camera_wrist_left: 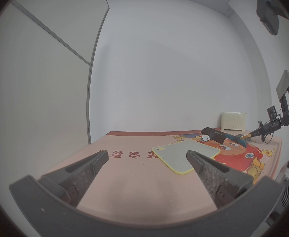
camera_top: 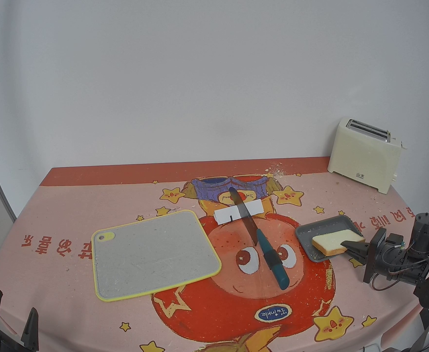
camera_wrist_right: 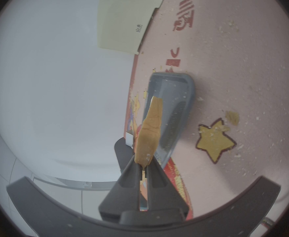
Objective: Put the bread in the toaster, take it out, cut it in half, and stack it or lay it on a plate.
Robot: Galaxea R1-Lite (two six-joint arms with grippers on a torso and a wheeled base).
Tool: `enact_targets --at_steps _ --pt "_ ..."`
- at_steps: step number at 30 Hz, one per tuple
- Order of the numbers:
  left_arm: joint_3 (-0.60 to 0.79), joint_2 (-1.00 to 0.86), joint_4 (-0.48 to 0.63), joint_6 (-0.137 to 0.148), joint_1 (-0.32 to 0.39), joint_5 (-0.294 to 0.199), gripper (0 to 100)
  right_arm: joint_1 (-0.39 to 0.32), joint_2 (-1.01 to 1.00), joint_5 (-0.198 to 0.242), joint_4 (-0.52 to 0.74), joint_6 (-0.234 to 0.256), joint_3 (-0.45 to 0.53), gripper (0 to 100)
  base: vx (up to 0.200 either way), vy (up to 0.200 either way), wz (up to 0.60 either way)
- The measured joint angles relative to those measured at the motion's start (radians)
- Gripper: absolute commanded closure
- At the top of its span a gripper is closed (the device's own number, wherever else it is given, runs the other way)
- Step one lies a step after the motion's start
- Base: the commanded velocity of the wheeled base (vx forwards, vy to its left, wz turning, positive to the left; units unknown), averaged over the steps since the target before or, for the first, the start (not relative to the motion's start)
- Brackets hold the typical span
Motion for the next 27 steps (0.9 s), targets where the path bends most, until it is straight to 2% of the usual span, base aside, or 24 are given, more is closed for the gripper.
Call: enact_targets --at_steps 6,9,16,20,21,24,27 --pt "0.000 0.000 0.000 0.000 0.001 0.000 0 -0.003 -0.117 0.000 0.022 -0.012 -0.020 100 0.000 0.000 0.00" --pt "0.000 0.000 0.000 0.000 0.000 0.000 0 -0.004 -0.197 0.000 0.091 -0.016 -0.057 100 0.000 0.000 0.00" --pt "0.000 0.000 0.000 0.000 0.001 0.000 0 -0.006 -0.374 -0.001 0.556 -0.034 -0.298 100 0.000 0.000 0.00" --pt "0.000 0.000 0.000 0.000 0.000 0.000 0 -0.004 -0.446 -0.004 0.866 -0.056 -0.499 100 0.000 0.000 0.00" --pt "0.000 0.000 0.000 0.000 0.000 0.000 0 -0.004 -0.451 -0.004 0.895 -0.059 -0.518 100 0.000 0.000 0.00" --pt "0.000 0.000 0.000 0.000 0.000 0.000 0 -0.003 -0.490 -0.007 1.086 -0.076 -0.642 100 0.000 0.000 0.00" --pt "0.000 0.000 0.000 0.000 0.000 0.000 0 -0.002 -0.519 -0.009 1.206 -0.087 -0.723 100 0.000 0.000 0.00"
